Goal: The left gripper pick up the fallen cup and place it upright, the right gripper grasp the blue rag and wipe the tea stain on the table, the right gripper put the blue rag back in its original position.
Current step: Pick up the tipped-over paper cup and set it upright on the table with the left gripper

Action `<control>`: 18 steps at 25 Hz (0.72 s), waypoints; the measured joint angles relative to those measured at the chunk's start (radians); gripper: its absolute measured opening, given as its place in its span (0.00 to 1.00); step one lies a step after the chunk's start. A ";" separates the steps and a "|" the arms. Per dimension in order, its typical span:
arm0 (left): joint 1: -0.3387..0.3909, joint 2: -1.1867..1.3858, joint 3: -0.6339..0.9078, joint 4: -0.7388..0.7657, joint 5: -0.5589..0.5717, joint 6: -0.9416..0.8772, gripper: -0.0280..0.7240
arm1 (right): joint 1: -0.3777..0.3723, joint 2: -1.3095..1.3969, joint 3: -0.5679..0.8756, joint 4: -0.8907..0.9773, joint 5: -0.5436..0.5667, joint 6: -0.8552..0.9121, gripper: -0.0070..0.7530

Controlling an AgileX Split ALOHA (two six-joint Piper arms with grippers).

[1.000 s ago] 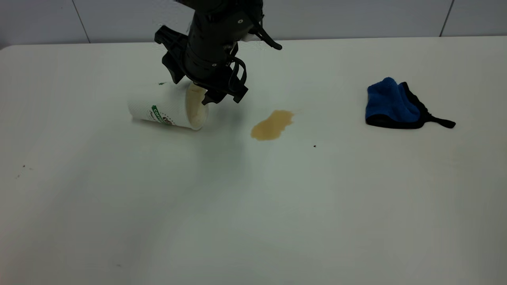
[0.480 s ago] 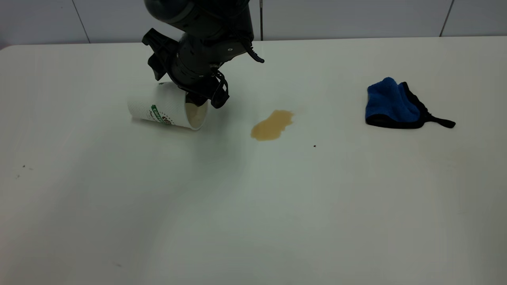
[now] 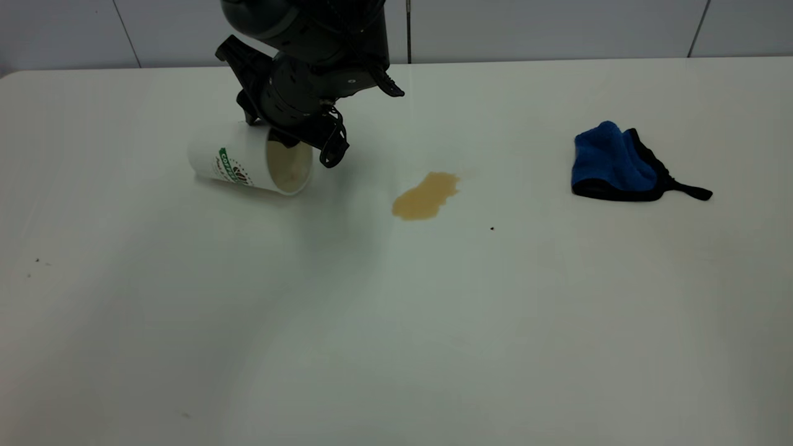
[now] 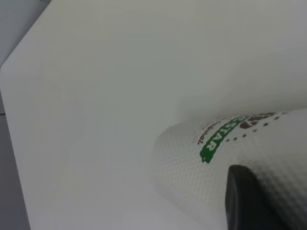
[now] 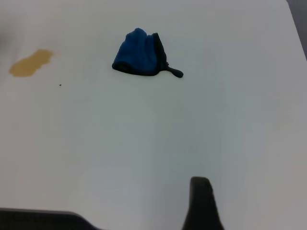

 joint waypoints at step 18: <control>0.106 -0.380 0.000 -0.528 -0.066 0.471 0.05 | 0.000 0.000 0.000 0.000 0.000 0.000 0.77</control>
